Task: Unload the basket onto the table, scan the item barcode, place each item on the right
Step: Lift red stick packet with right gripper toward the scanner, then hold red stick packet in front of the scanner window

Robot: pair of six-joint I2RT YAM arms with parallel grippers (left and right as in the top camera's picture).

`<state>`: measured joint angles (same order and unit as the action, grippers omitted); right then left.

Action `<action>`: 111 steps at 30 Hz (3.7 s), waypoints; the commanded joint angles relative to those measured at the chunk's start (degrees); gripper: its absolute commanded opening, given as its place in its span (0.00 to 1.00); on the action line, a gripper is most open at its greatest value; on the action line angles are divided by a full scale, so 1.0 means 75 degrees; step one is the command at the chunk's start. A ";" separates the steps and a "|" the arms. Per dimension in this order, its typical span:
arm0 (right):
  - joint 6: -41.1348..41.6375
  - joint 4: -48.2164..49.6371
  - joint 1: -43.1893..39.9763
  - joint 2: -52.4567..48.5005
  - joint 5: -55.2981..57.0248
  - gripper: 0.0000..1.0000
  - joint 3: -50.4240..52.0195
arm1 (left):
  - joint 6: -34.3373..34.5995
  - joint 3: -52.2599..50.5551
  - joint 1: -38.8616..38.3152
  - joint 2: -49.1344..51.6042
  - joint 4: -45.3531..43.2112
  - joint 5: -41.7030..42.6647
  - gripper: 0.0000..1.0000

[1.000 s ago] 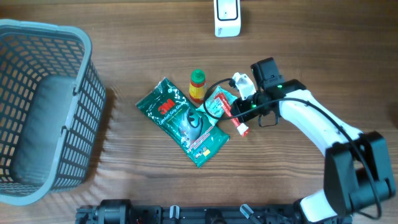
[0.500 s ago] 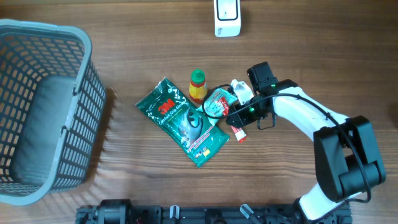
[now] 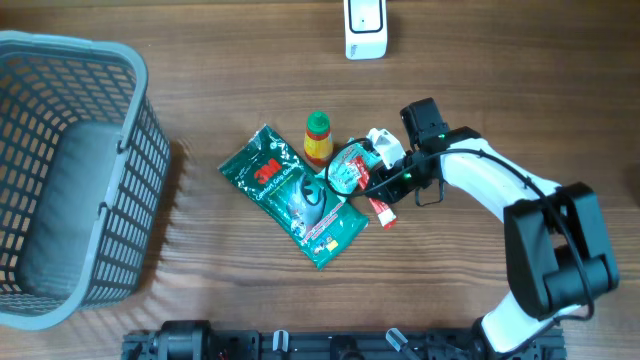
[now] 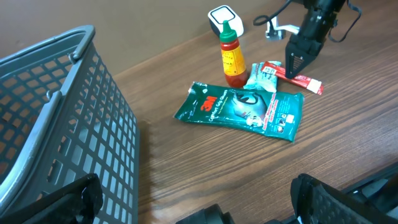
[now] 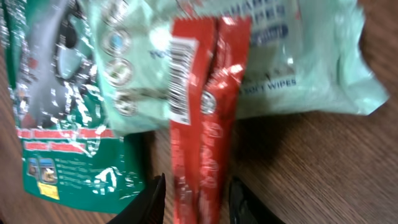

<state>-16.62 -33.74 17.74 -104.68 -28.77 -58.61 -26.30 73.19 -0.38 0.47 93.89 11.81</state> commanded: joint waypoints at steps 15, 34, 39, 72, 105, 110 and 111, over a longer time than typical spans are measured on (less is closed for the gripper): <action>-0.0184 -0.1545 -0.0125 0.0003 -0.0755 0.05 -0.0970 | -0.0041 0.0006 -0.0020 -0.0026 -0.0017 -0.0017 1.00; -0.1023 -0.4360 0.1941 0.3139 -0.1568 0.05 -0.0991 | -0.0041 0.0006 -0.0020 -0.0026 -0.0017 -0.0017 1.00; -0.1075 -0.4421 0.2381 0.3628 -0.1562 0.05 -0.0991 | -0.0041 0.0006 -0.0020 -0.0026 -0.0017 -0.0017 1.00; -0.3040 0.6490 0.0329 -0.0321 0.4715 0.04 -0.1078 | -0.0041 0.0006 -0.0020 -0.0026 -0.0017 -0.0017 1.00; -0.6566 0.6519 -0.0087 -0.4491 0.6248 0.04 -0.5662 | -0.0041 0.0006 -0.0020 -0.0026 -0.0017 -0.0017 1.00; -0.6505 0.6516 -0.0149 -0.4252 0.6257 0.04 -0.5662 | -0.0041 0.0006 -0.0020 -0.0026 -0.0017 -0.0017 1.00; -0.6234 0.6519 -0.0224 -0.4089 0.6336 0.04 -0.5662 | -0.0041 0.0006 -0.0020 -0.0026 -0.0017 -0.0017 1.00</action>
<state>-64.82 15.09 16.93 -137.05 19.07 -99.81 -26.30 73.23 -0.38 0.45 93.91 11.79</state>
